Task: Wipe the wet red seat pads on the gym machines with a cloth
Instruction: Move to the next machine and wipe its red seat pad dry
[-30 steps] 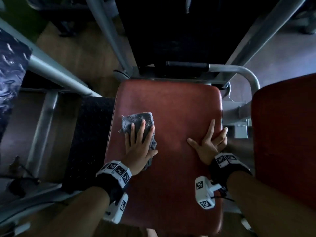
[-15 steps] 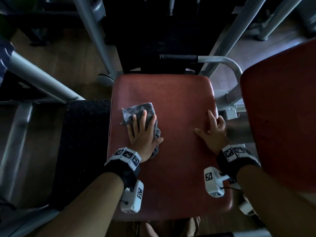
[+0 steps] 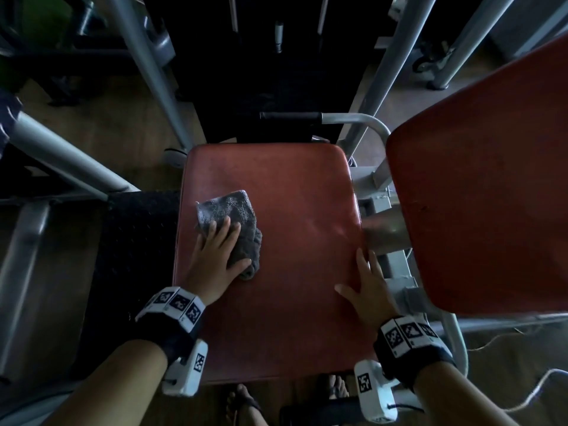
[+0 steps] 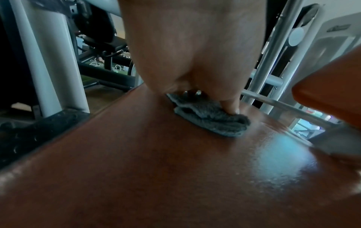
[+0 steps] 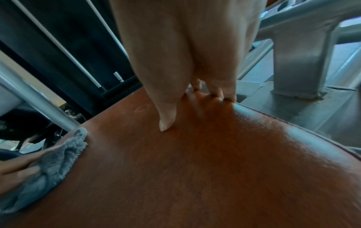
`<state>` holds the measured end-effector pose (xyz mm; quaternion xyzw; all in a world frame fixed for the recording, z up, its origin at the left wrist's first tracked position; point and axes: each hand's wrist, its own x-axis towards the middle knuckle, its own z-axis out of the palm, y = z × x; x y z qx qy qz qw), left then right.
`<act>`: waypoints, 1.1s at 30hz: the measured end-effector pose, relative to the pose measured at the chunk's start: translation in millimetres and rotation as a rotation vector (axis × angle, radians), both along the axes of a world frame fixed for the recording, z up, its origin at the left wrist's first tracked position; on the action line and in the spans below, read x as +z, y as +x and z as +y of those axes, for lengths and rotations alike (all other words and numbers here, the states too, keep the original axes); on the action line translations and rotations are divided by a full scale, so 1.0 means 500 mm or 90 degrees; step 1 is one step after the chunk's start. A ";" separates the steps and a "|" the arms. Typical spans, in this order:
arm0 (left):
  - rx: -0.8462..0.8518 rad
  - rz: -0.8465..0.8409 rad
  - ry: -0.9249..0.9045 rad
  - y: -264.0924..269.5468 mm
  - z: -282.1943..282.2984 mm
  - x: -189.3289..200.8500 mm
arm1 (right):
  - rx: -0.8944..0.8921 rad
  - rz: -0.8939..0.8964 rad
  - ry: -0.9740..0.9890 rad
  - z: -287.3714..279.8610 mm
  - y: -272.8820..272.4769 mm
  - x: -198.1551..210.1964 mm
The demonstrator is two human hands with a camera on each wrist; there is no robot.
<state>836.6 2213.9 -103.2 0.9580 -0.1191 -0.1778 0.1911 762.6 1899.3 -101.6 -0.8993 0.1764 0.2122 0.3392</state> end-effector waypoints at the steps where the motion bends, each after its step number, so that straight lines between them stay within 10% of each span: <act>1: 0.009 0.016 0.004 -0.002 -0.013 0.002 | 0.006 0.007 0.005 -0.002 -0.004 0.002; 15: -0.038 0.127 -0.106 -0.091 -0.209 0.046 | -0.041 -0.044 0.067 -0.028 0.014 0.012; 19: 0.085 -0.032 -0.256 -0.104 -0.111 0.044 | 0.203 -0.164 -0.081 0.012 0.036 0.027; 24: 0.189 -0.113 -0.105 -0.140 0.059 0.012 | 0.553 -0.180 -0.141 0.084 0.088 0.046; 33: 0.249 0.059 -0.128 -0.217 0.077 -0.004 | 0.523 -0.154 -0.274 0.091 0.117 0.009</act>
